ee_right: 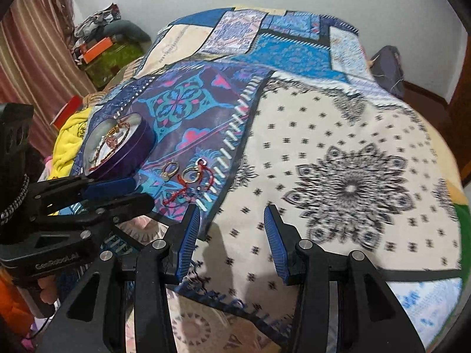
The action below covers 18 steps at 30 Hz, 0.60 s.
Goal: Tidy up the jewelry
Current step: 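Grasp the red beaded earring with the right gripper while the left gripper grasps a gold ring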
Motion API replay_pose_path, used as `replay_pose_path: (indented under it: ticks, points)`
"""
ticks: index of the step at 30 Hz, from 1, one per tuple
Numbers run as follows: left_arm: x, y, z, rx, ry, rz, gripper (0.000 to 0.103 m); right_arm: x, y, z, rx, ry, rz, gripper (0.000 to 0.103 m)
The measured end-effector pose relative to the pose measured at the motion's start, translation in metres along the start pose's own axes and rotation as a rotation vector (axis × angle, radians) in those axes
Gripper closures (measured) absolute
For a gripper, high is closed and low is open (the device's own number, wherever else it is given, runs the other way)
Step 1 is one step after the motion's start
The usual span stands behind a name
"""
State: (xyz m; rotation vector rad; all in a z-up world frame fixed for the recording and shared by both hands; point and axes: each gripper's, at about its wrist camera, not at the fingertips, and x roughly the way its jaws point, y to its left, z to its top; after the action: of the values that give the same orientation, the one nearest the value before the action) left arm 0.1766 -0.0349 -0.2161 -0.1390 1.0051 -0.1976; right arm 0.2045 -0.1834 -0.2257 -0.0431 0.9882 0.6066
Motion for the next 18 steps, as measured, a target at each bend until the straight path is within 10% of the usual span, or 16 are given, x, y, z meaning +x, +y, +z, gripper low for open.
replay_pose_path:
  ticks: [18]
  points:
    - [0.001,0.019,0.003,0.026,-0.003,0.014,0.073,0.035,0.029,0.011,-0.082,0.03,0.028,0.061]
